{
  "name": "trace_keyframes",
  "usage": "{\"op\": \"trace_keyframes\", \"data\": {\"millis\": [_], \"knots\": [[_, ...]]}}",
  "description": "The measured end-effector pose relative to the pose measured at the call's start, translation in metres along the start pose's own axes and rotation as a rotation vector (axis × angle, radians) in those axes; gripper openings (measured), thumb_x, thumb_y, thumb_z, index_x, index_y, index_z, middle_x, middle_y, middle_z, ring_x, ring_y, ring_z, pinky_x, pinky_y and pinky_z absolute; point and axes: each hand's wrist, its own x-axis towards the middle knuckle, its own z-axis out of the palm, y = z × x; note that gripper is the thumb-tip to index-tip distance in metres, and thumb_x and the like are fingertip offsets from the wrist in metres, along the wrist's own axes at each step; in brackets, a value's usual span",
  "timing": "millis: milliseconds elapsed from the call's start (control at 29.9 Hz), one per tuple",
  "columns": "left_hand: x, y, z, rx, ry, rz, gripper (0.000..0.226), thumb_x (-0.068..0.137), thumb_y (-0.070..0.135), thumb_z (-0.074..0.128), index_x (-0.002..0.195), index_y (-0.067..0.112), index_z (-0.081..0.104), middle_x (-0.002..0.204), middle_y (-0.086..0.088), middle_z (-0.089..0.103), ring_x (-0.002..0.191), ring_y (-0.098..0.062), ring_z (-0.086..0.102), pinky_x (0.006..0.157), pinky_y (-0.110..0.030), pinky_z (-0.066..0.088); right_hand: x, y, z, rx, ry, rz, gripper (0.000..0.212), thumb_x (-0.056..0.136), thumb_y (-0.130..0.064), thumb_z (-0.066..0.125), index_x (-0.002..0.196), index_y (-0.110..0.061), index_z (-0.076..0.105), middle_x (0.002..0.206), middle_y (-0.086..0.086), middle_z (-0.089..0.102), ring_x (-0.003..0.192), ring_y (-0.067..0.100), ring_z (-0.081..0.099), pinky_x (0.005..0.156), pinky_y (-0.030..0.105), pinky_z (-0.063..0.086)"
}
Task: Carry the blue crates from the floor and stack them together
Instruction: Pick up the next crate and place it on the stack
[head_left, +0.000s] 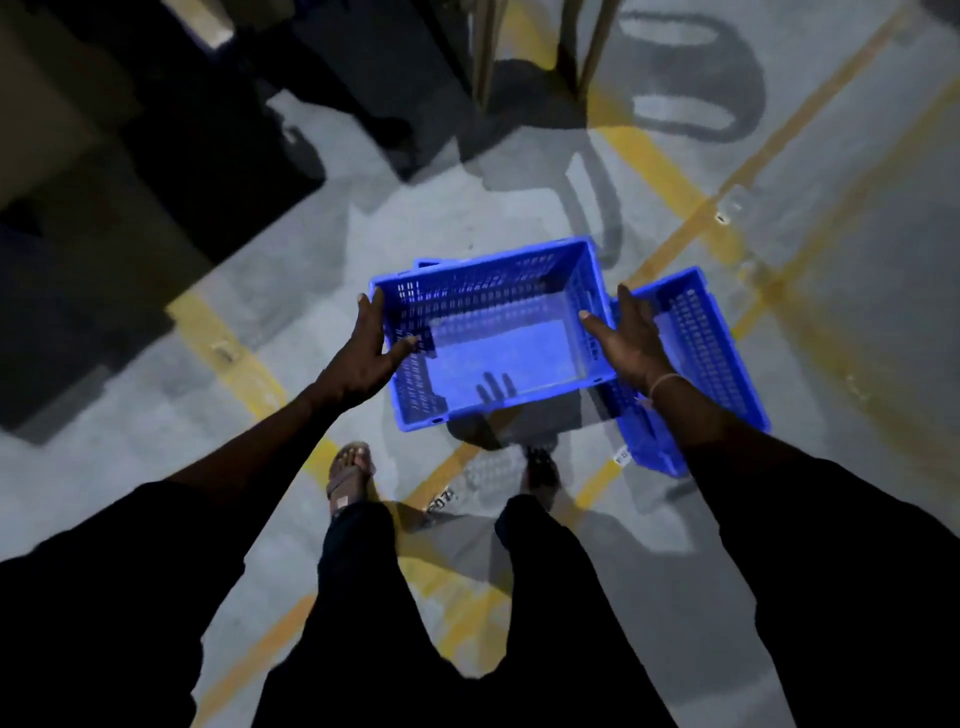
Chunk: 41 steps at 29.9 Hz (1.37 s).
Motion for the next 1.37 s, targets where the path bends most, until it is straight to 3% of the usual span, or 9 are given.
{"op": "trace_keyframes", "data": {"millis": [134,301,435,569,636,703,804,1072,1373], "knots": [[0.026,-0.015,0.036,-0.031,0.109,-0.045,0.086,0.101,0.047,0.050,0.159,0.025,-0.009,0.151,0.023,-0.012,0.155,-0.024,-0.007,0.125,-0.043,0.011,0.061,0.028,0.012,-0.058,-0.059,-0.073,0.087,0.094,-0.056,0.060,0.160,-0.017,0.018,0.161,0.010,0.023,0.150,0.029,0.021,0.121,0.041,0.022],[0.084,-0.082,0.076,0.076,0.158,-0.159,0.095,0.094,0.066,0.044,0.160,0.022,-0.009,0.167,-0.010,-0.015,0.153,-0.031,-0.015,0.124,-0.055,0.004,0.141,0.067,0.047,-0.138,-0.054,-0.090,0.091,0.090,-0.058,0.063,0.160,-0.019,0.020,0.158,0.010,0.023,0.147,0.033,0.027,0.120,0.042,0.026],[0.122,-0.131,0.103,0.127,0.217,-0.301,0.096,0.094,0.053,0.054,0.160,0.020,-0.007,0.165,-0.016,-0.018,0.152,-0.042,-0.012,0.119,-0.063,0.012,0.199,0.100,0.078,-0.231,-0.059,-0.074,0.096,0.087,-0.063,0.063,0.161,-0.027,0.014,0.166,0.007,0.007,0.152,0.035,0.013,0.122,0.049,0.021],[0.142,-0.172,0.120,0.046,0.246,-0.262,0.109,0.081,0.066,0.049,0.159,0.022,-0.014,0.167,-0.017,-0.010,0.152,-0.042,0.006,0.115,-0.058,0.026,0.233,0.123,0.101,-0.280,-0.056,-0.030,0.100,0.086,-0.062,0.066,0.160,-0.035,0.006,0.168,0.007,-0.008,0.153,0.037,0.008,0.121,0.052,0.022],[0.150,-0.182,0.127,0.020,0.275,-0.185,0.109,0.083,0.061,0.053,0.157,0.027,-0.020,0.163,-0.021,0.020,0.144,-0.043,0.032,0.108,-0.060,0.039,0.243,0.128,0.107,-0.301,-0.031,-0.007,0.100,0.086,-0.059,0.068,0.160,-0.034,0.006,0.167,0.010,-0.006,0.151,0.042,0.014,0.119,0.053,0.027],[0.154,-0.185,0.135,0.065,0.314,-0.177,0.104,0.089,0.046,0.056,0.152,0.038,-0.027,0.136,-0.030,0.052,0.107,-0.048,0.062,0.087,-0.062,0.052,0.248,0.128,0.109,-0.322,-0.019,0.012,0.101,0.086,-0.056,0.070,0.161,-0.034,0.006,0.166,0.014,-0.003,0.148,0.045,0.019,0.116,0.053,0.031],[0.156,-0.193,0.139,0.170,0.399,-0.212,0.105,0.093,0.025,0.058,0.149,0.045,-0.029,0.105,-0.034,0.057,0.076,-0.046,0.065,0.068,-0.060,0.055,0.253,0.129,0.109,-0.315,-0.032,0.038,0.101,0.086,-0.047,0.074,0.160,-0.035,0.007,0.166,0.018,-0.002,0.147,0.048,0.019,0.115,0.055,0.033],[0.122,-0.169,0.118,0.032,0.348,-0.335,0.108,0.078,0.040,0.056,0.155,0.037,-0.020,0.092,-0.026,0.053,0.066,-0.035,0.058,0.064,-0.039,0.044,0.238,0.127,0.103,-0.327,-0.017,-0.038,0.093,0.084,-0.024,0.072,0.159,-0.035,0.018,0.158,0.020,0.018,0.138,0.050,0.031,0.107,0.057,0.038],[0.046,-0.129,0.072,0.021,0.447,-0.298,0.109,0.073,0.054,0.060,0.149,0.055,-0.018,0.102,-0.027,0.057,0.071,-0.040,0.064,0.065,-0.047,0.055,0.165,0.092,0.068,-0.252,-0.001,-0.148,0.088,0.085,-0.013,0.069,0.159,-0.026,0.022,0.151,0.024,0.023,0.123,0.050,0.047,0.091,0.049,0.047]]}}
